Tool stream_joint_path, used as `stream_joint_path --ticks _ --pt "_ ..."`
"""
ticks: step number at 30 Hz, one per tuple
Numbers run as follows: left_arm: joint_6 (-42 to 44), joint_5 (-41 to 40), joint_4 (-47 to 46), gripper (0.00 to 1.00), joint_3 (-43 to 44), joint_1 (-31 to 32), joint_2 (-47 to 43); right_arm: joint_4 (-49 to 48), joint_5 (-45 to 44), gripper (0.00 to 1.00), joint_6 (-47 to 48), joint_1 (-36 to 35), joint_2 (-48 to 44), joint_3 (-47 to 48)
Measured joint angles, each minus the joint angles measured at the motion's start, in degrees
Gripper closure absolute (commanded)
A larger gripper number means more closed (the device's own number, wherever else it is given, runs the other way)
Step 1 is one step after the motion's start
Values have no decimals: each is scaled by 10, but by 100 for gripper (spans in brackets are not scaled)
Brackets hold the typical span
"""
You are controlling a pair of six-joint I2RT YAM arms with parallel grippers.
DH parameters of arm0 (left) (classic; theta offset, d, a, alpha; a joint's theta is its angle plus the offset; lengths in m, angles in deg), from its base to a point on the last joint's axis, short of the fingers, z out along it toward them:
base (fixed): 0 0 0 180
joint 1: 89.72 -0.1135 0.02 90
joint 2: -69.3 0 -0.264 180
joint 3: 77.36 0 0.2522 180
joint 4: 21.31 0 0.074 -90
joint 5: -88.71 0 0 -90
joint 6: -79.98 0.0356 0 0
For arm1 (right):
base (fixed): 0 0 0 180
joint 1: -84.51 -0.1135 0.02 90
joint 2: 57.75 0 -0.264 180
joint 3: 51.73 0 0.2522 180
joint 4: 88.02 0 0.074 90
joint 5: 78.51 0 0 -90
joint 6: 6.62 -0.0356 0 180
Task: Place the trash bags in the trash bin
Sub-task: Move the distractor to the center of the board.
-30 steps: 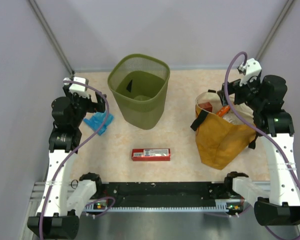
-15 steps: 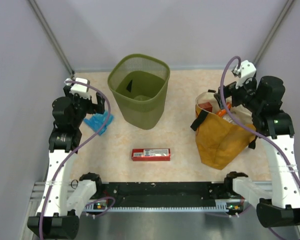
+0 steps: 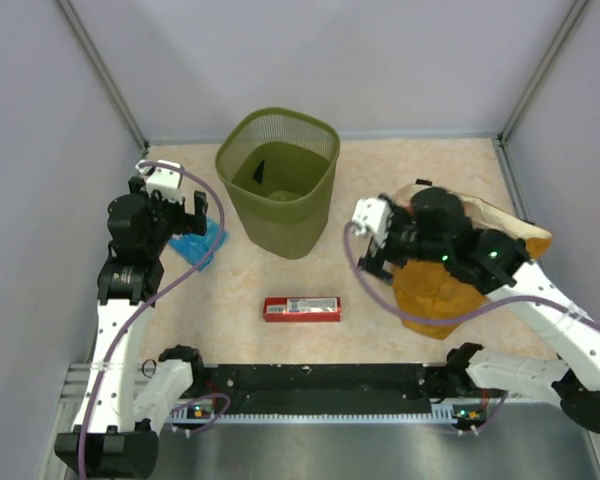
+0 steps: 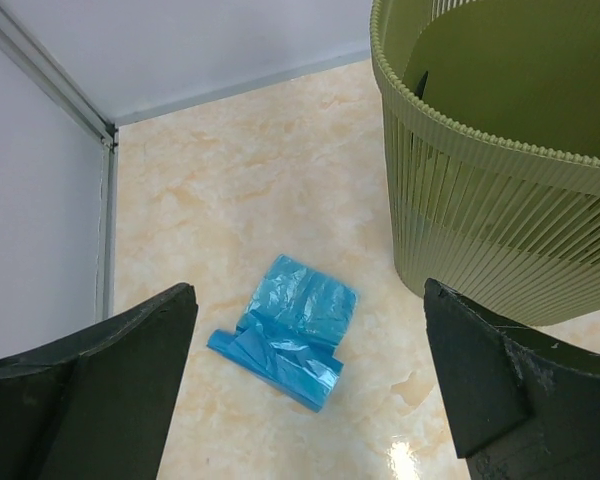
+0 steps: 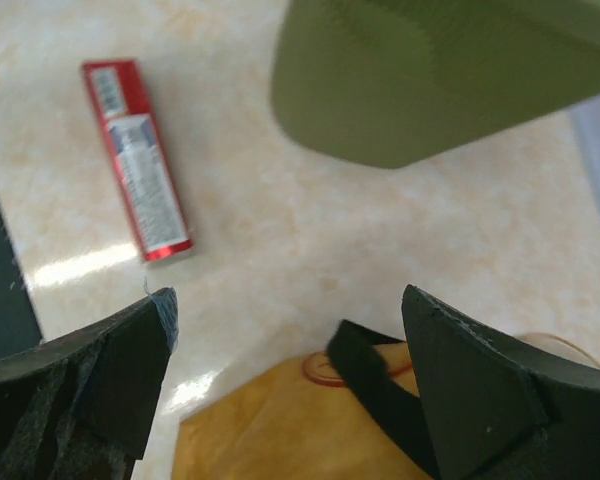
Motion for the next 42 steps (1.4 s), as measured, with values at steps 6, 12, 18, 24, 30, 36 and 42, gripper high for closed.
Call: stream_joint_path --ticks 6,12,18,24,30,36,42 --pt "3 0 3 1 0 0 0 6 -43 12 27 -136 101 -88" --pt "3 2 2 1 -4 0 0 -2 -34 12 38 -154 208 -104" --pt "7 5 3 1 -11 0 -7 -17 -5 11 42 -160 275 -89" --pt "7 7 3 1 -14 0 -11 -46 12 10 41 -177 336 -69" --pt "7 14 2 1 -17 0 -12 -69 16 10 40 -188 394 -59" --pt "10 14 2 1 -24 0 -12 -93 10 24 41 -189 442 -53" --pt "12 16 2 1 -25 0 -12 -98 -13 62 40 -189 458 -51"
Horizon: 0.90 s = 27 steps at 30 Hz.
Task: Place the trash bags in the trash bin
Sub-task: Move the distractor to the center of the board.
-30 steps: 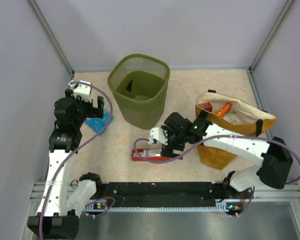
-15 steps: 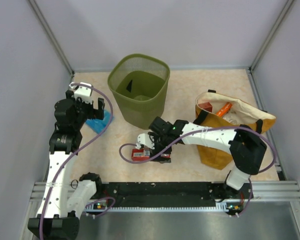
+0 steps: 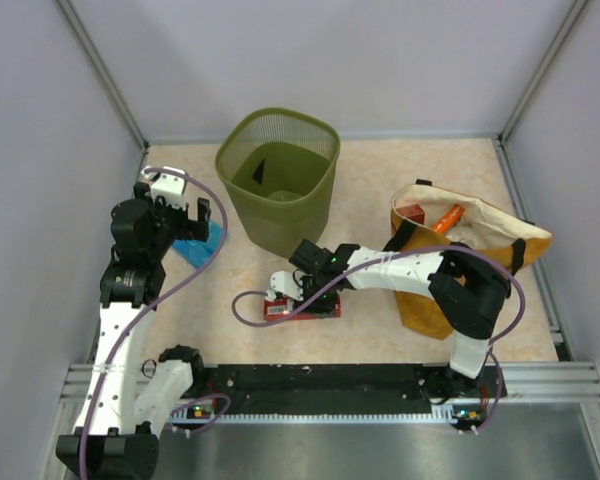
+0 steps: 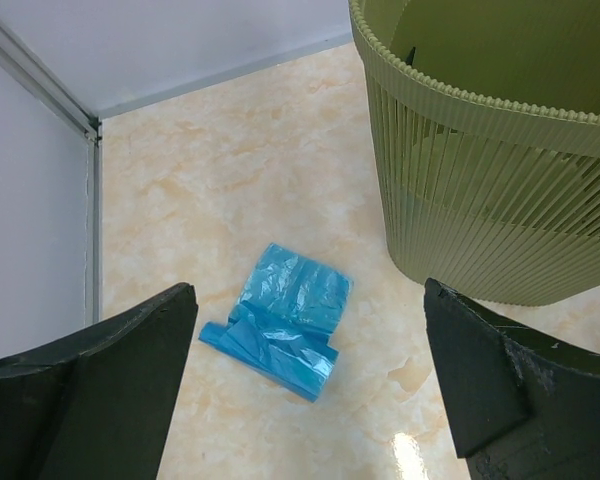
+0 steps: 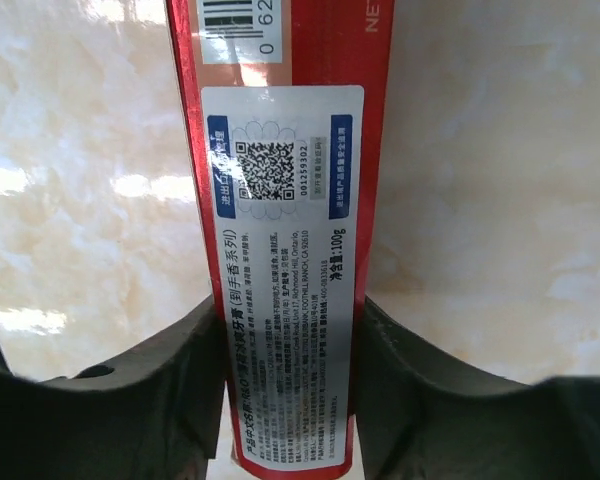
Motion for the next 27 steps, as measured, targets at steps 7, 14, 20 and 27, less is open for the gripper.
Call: stream_joint_path --ticks 7,14,20,27 --pt "7 0 0 1 0 0 -2 -16 -60 86 13 1 -50 -33" --pt "14 0 0 1 -1 0 -11 7 -119 86 32 63 -140 -97" --pt "21 0 0 1 -3 0 -11 27 -182 86 10 132 -168 -97" --pt "21 4 0 1 -4 0 -11 52 -220 86 -19 170 -144 -63"
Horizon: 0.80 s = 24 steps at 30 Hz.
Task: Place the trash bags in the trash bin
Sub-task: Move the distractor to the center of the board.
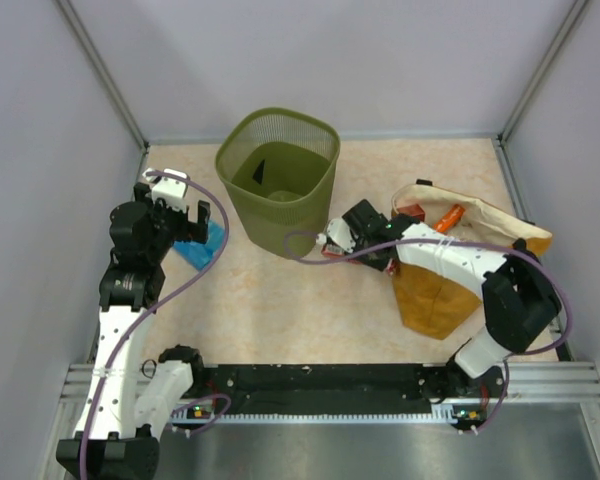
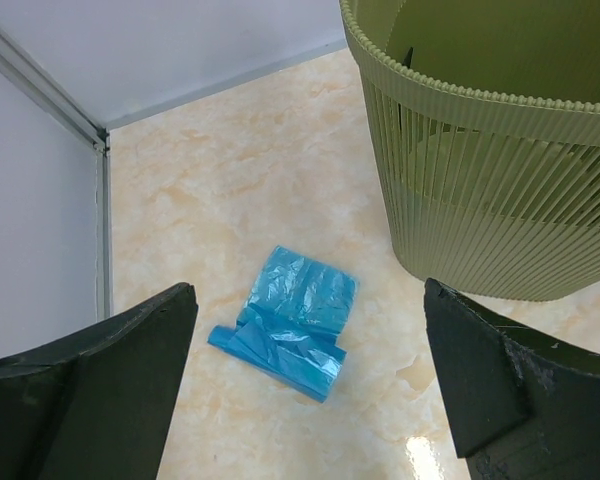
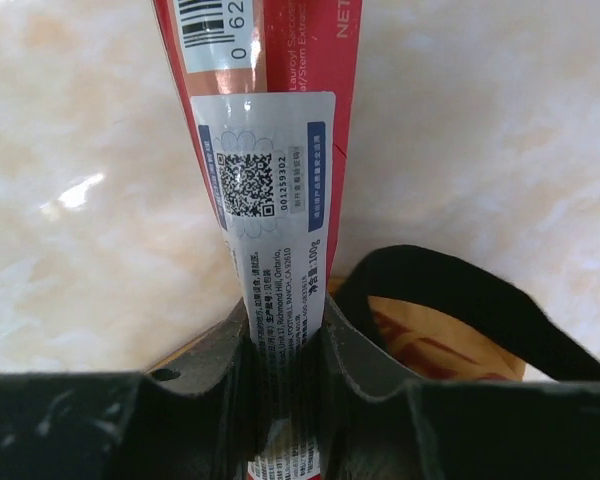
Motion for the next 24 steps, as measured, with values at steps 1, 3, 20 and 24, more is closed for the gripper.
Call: stream_joint_path --ticks 1,3,20,24 --pt "0 1 0 1 0 0 0 0 0 86 -3 13 9 14" --pt "0 2 0 1 0 0 0 2 0 87 -14 42 31 49" --pt "0 2 0 1 0 0 0 -1 -76 84 -68 164 242 313" --pt "2 2 0 1 -1 0 0 -7 -79 82 -80 188 285 364"
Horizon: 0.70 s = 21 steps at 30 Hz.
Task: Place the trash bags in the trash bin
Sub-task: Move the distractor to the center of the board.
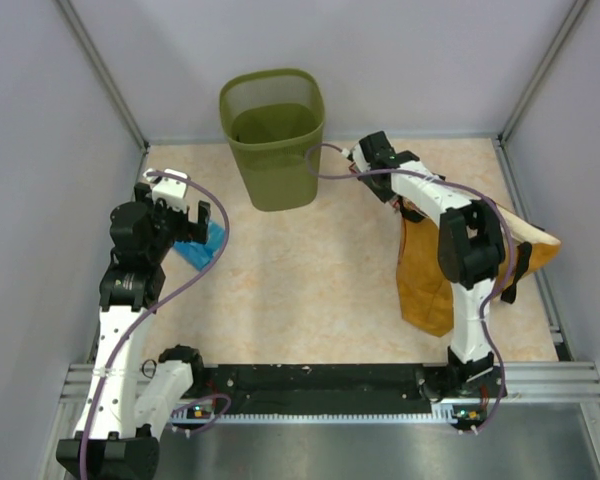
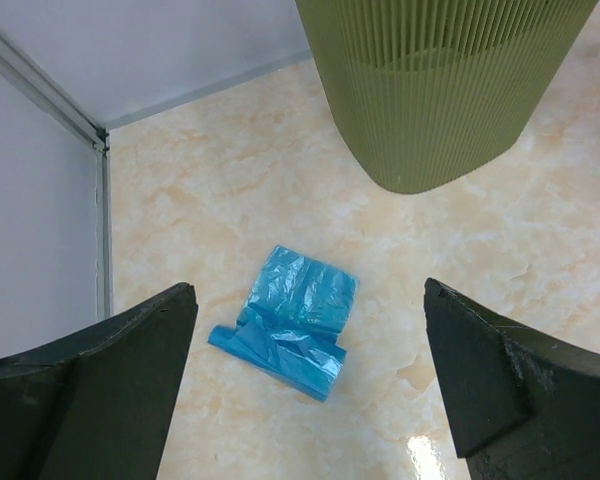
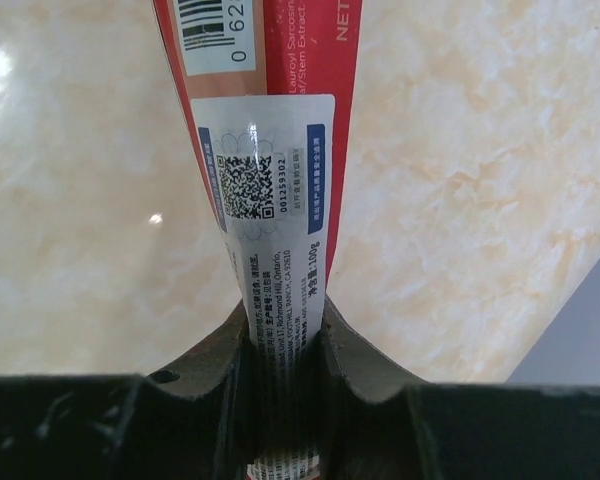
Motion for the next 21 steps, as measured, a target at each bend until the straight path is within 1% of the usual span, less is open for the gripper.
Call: stream_joint_path --ticks 8,12,15,19,21 --pt "1 1 0 1 0 0 0 -16 -8 77 -19 52 86 99" --pt "3 6 0 1 0 0 0 -19 -9 70 -28 67 112 122" --pt "6 12 0 1 -2 0 0 -20 -11 66 -35 73 129 139" --pt "13 16 0 1 -2 0 0 -20 -11 55 -40 75 140 150" --pt "17 16 0 1 -2 0 0 -21 -11 44 -39 75 143 157"
